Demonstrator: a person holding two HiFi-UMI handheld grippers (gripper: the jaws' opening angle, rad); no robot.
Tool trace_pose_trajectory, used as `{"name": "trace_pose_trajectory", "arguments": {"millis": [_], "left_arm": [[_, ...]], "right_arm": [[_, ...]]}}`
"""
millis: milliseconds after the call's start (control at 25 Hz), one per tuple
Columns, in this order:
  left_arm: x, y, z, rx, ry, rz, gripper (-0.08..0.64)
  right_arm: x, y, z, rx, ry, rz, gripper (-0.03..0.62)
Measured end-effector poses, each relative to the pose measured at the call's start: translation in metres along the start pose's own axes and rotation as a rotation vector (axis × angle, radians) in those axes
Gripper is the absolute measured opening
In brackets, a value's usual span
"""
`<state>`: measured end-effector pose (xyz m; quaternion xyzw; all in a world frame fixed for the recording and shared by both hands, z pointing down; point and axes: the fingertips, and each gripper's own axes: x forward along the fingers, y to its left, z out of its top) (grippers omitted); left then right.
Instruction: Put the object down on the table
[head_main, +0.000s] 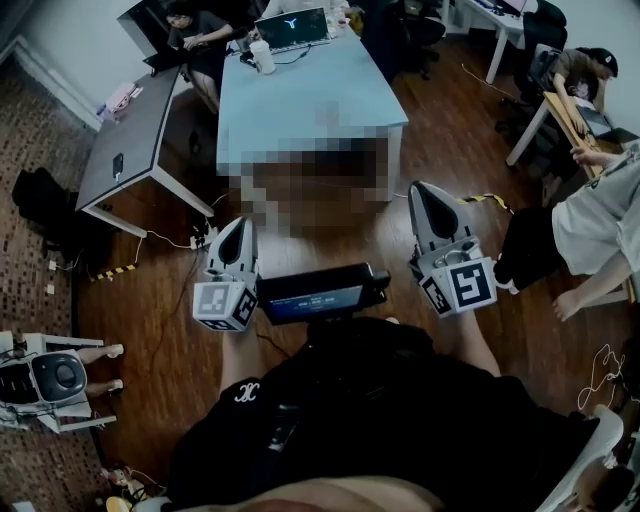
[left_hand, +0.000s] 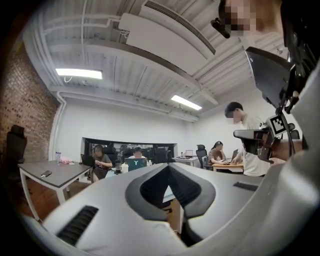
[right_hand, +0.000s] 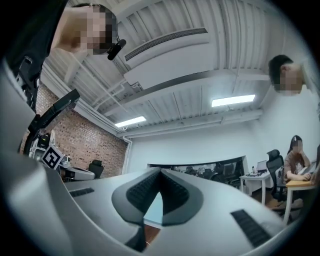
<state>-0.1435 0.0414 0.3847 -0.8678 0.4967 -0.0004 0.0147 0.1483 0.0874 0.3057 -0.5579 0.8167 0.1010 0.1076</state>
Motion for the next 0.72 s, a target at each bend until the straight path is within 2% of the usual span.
{"name": "trace_pose_trajectory", "arguments": {"millis": [360,720], "left_arm": [[0.008,-0.018,-0.002,0.012,0.017,0.012,-0.002],[0.02,-0.037,0.005,0.03,0.016,-0.009,-0.002]], "right_arm": [[-0.008,-0.017,-0.008,0.012,0.012,0.019,-0.023],[-0.016,-0.031,-0.012,0.011,0.029,0.019,-0.023]]}}
